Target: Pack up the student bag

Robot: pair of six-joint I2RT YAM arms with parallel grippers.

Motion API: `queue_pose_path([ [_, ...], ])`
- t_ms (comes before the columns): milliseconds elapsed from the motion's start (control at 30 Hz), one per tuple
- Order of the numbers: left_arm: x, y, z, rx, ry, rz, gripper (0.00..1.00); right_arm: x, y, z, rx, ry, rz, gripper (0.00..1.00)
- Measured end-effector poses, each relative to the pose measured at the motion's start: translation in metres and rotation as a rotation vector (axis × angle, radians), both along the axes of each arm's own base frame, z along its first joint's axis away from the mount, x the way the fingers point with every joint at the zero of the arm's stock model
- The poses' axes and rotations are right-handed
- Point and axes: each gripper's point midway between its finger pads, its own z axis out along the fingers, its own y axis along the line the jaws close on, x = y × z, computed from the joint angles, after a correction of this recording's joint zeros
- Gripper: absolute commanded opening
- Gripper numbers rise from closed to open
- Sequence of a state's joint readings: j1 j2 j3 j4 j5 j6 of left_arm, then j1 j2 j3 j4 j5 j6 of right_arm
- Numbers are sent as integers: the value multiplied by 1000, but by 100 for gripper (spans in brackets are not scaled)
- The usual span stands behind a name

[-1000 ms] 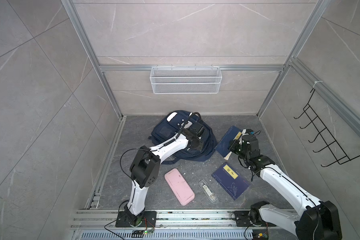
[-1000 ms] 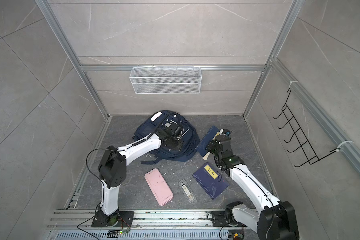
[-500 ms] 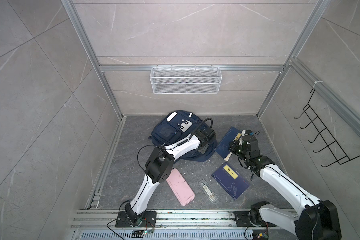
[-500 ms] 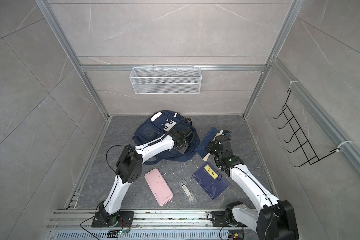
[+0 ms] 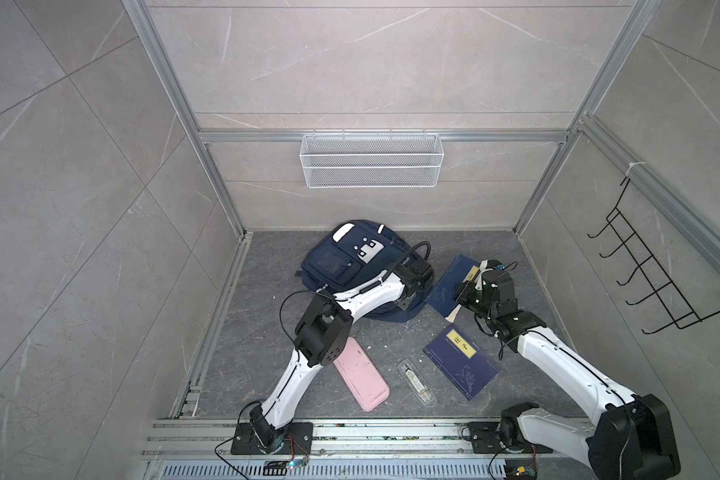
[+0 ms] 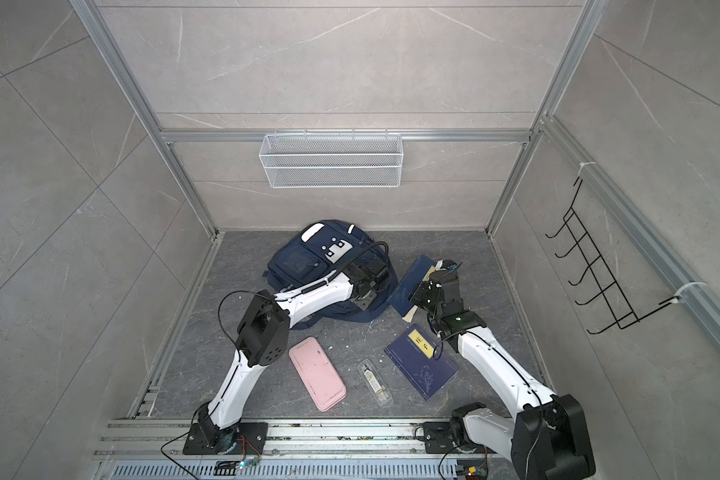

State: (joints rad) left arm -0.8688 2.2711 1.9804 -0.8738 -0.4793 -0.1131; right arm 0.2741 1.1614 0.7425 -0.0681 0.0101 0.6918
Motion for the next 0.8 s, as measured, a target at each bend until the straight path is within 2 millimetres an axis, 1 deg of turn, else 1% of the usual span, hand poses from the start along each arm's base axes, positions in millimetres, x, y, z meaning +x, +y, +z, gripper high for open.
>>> queue_pose_path([
  [67, 1, 5, 14, -3, -17, 3, 0, 1, 2, 1, 10, -7, 9, 0],
  [167, 5, 15, 49, -50, -47, 19, 0, 0, 8, 2, 29, -8, 34, 0],
  [333, 12, 45, 126, -229, -96, 65, 0, 2, 19, 5, 68, -26, 84, 0],
  [400, 14, 58, 153, -297, -119, 85, 0, 3, 23, 4, 83, -22, 102, 0],
  [500, 14, 73, 181, -367, -143, 105, 0, 4, 33, 2, 119, -25, 142, 0],
  [567, 12, 76, 186, -388, -137, 109, 0, 6, 41, 3, 157, -28, 174, 0],
  [667, 9, 76, 183, -417, -95, 110, 0, 12, 59, 3, 235, -33, 227, 0],
  [733, 7, 76, 181, -437, -72, 110, 0, 15, 73, -4, 289, -13, 260, 0],
  [800, 7, 76, 181, -457, -55, 111, 0, 16, 89, -16, 342, 26, 291, 0],
])
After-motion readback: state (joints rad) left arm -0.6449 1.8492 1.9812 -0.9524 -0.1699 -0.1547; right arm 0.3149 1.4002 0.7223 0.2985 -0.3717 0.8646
